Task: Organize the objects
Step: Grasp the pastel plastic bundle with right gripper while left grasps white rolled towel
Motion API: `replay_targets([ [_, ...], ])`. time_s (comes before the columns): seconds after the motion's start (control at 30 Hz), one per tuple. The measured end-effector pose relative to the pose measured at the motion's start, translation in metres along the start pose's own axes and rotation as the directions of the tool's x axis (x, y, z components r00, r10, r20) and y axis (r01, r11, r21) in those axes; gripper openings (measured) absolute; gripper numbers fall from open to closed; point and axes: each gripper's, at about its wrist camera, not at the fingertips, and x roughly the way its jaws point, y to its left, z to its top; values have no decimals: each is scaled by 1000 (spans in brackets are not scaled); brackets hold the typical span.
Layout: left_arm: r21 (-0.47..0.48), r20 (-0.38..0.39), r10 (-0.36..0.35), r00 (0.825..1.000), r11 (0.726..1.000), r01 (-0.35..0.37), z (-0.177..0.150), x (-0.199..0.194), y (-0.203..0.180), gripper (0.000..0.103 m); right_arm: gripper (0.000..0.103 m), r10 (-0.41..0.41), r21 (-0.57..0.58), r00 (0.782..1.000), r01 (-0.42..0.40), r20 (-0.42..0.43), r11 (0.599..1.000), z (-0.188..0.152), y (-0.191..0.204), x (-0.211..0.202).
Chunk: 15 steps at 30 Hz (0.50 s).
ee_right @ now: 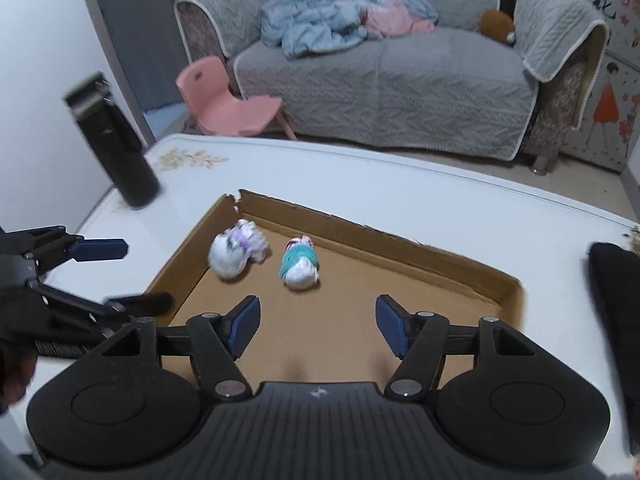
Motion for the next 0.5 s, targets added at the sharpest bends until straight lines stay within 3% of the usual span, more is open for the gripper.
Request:
replay_targets([
  [0.1, 1, 20, 11, 1000, 1000, -11, -21, -31, 2, 94, 66, -4, -16, 999, 4, 36, 1000, -20, 1, -30],
  [0.27, -46, 34, -15, 999, 999, 17, -70, -69, 6, 100, 83, 4, -73, 995, 3, 101, 997, -76, 10, -72],
  [0.5, -115, -37, -60, 997, 992, 56, -137, -73, 1, 100, 81, -40, -57, 996, 45, 78, 997, -168, 9, -90],
])
